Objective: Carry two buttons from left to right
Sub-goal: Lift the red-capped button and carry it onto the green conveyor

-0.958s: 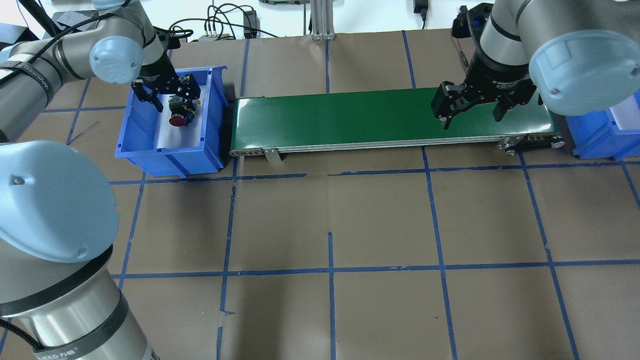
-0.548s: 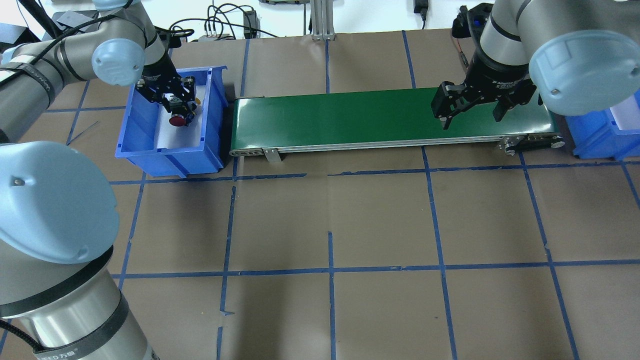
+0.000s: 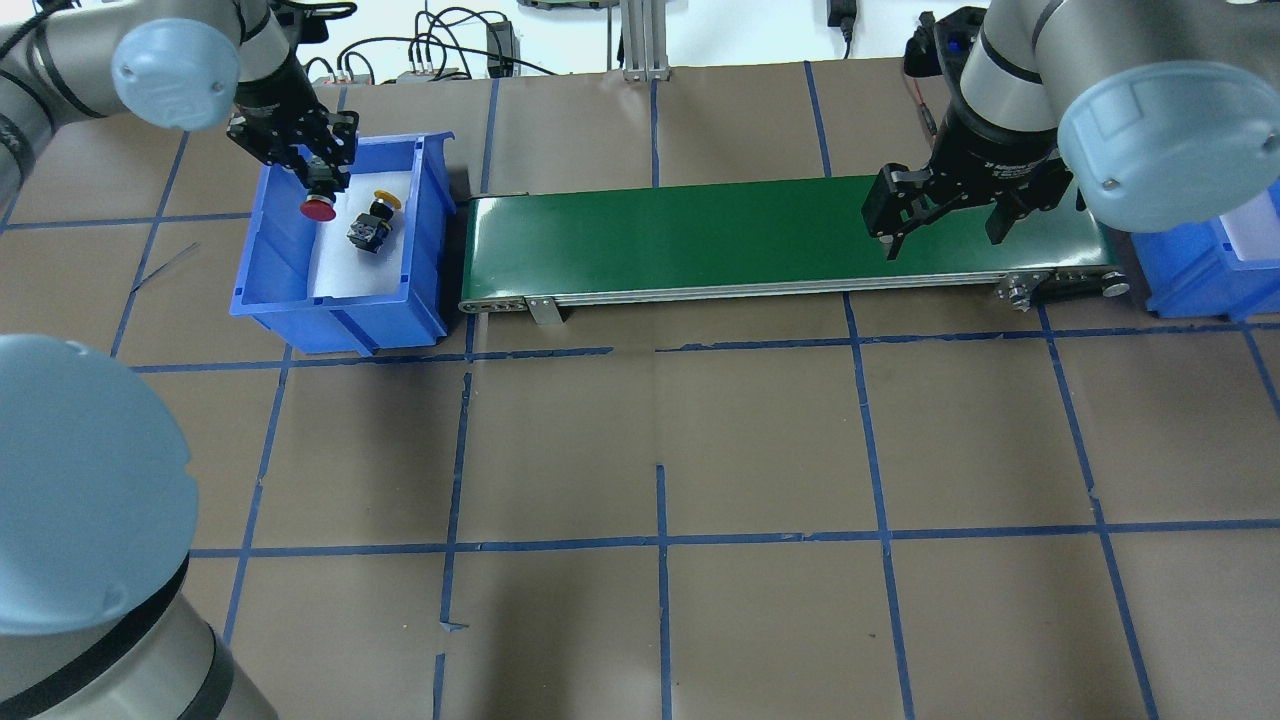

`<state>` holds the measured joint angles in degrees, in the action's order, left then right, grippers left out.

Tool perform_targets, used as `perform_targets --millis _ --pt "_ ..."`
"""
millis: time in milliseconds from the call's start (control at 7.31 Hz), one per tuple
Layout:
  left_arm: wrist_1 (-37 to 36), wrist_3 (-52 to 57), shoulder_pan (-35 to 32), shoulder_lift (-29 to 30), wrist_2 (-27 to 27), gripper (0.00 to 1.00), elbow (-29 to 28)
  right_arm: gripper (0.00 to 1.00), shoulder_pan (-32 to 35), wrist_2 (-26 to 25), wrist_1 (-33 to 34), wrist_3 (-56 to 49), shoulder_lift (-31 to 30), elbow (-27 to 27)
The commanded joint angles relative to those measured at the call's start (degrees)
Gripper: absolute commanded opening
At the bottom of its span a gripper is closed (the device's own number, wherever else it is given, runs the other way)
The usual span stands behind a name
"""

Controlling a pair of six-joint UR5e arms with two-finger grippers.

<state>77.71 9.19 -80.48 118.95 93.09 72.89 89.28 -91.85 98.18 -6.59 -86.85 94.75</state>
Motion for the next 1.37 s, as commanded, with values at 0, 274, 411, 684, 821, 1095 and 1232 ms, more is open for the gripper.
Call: perform_targets --millis 0,274,411,684,821,1095,1232 --pt "6.2 -5.0 -3.3 -7.8 0.0 0.05 0.1 1.00 0.0 0.0 0.0 0.0 0.0 0.0" --pt "4.7 -18.3 -11.8 -7.6 0.1 0.05 0.1 1.00 -0.1 0.0 0.0 0.0 0.0 0.0" --pt "0.5 -20.1 -14.5 -5.5 0.1 0.05 0.6 1.00 0.0 0.0 0.0 0.0 0.0 0.0" --pt "-6.0 -22.0 -15.9 1.4 -0.3 0.05 0.6 1.00 0.0 0.0 0.0 0.0 0.0 0.0" --pt "-9.5 -22.3 -17.7 4.2 -0.3 0.05 0.6 1.00 -0.1 0.0 0.0 0.0 0.0 0.0" --pt "-15.6 -23.0 -20.6 9.7 0.0 0.06 0.2 1.00 0.0 0.0 0.0 0.0 0.0 0.0" --pt "-15.7 -23.6 -20.6 9.8 0.2 0.75 0.4 1.00 0.0 0.0 0.0 0.0 0.0 0.0"
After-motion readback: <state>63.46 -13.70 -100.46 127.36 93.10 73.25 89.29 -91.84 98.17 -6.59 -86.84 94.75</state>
